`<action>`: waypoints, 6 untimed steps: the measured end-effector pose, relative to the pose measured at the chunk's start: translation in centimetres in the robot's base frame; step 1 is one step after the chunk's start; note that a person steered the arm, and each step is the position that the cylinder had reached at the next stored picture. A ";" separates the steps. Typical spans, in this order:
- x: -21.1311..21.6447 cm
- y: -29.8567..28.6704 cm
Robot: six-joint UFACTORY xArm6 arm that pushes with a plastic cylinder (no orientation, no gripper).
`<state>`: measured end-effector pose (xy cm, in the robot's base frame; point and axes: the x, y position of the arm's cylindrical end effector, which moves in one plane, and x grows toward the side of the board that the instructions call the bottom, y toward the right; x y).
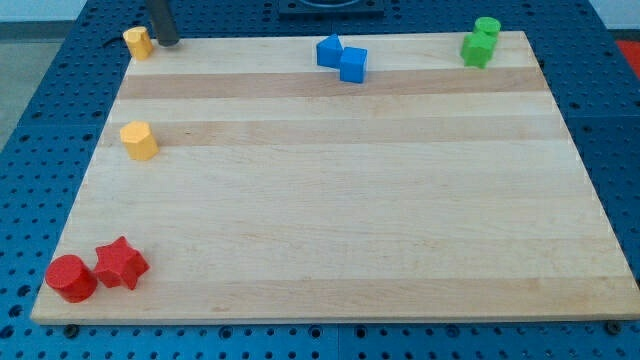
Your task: Nudge the yellow heart to the top left
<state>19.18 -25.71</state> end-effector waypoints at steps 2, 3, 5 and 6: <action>-0.1 -0.3; -0.1 -0.6; -0.1 -1.3; -0.1 -0.7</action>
